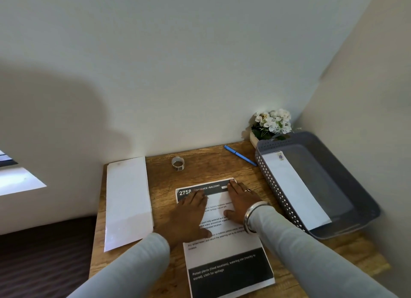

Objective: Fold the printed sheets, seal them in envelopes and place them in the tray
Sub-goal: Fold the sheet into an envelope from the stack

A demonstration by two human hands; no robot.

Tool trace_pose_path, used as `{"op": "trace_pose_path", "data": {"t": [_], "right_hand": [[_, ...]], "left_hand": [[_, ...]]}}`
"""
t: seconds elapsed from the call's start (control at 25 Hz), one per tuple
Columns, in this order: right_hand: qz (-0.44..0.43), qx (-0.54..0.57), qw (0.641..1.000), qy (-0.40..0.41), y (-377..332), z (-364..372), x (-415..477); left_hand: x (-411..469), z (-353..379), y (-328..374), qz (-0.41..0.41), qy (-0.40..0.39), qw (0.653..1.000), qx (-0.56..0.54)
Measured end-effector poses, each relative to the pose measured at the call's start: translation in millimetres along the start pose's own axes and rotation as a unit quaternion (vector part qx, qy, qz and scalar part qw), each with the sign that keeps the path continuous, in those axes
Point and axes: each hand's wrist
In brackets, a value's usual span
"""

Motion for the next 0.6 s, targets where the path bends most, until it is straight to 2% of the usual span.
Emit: {"op": "trace_pose_path", "data": {"t": [0.12,0.24,0.36,0.44,0.52,0.6], "right_hand": [[0.001,-0.008,1.0,-0.005,2,3,1],[0.0,-0.063,0.998,0.019,-11,4,2],[-0.102,-0.082,0.99,0.043,-52,10,-5],[-0.141,-0.071,0.987,0.044,-73,19,-10],[-0.131,-0.064,0.988,0.047,-68,21,-7],[-0.084,-0.043,0.995,0.039,-42,13,2]], "left_hand": [[-8,3,-34,-0.057,0.001,0.998,-0.007],[-14,5,-47,-0.064,0.007,0.998,-0.003],[-12,6,-45,-0.069,0.006,0.998,0.002],[-12,5,-44,-0.073,0.007,0.997,0.006],[-12,5,-45,-0.076,0.007,0.997,0.005],[-12,5,-45,-0.075,0.002,0.997,0.003]]}}
Point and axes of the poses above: each hand's wrist, its own x-axis towards the middle knuckle, its own z-axis out of the palm, y = z × x, and after that the axes turned 1 degree about y, right-handed
